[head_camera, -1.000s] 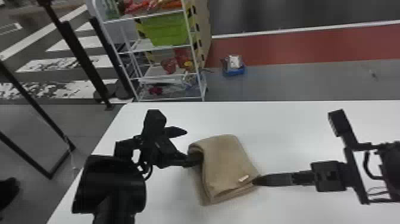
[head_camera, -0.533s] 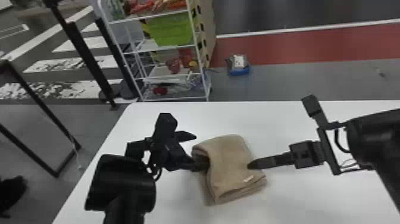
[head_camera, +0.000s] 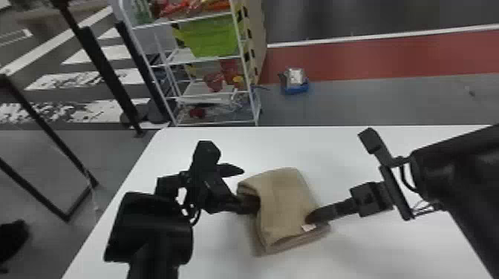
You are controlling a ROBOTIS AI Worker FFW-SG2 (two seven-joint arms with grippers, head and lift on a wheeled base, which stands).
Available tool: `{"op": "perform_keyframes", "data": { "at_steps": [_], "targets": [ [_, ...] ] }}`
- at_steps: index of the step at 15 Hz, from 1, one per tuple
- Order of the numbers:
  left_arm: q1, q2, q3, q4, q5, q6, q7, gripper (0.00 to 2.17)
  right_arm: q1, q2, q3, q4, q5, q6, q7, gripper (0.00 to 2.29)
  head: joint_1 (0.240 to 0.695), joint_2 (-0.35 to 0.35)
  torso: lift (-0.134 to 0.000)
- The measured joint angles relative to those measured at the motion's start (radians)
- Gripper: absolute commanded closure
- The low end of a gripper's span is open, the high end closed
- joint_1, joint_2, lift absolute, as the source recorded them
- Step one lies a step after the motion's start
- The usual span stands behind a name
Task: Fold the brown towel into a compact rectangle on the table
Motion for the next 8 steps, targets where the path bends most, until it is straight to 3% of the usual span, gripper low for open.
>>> {"op": "perform_keyframes", "data": {
  "at_steps": [4, 8],
  "targets": [
    [-0.003, 0.0, -0.001, 0.006, -0.016, -0.002, -0.023, 0.08, 0.0, 0.0, 0.021, 0.012, 0.003, -0.009, -0.005, 2.26, 0.695, 0.281, -0.124],
    [-0.028, 0.021, -0.012, 0.021, -0.084, -0.021, -0.122, 0.08, 0.0, 0.0, 0.031, 0.012, 0.013, -0.011, -0.008, 2.26, 0.695, 0.281, -0.124]
  ]
}}
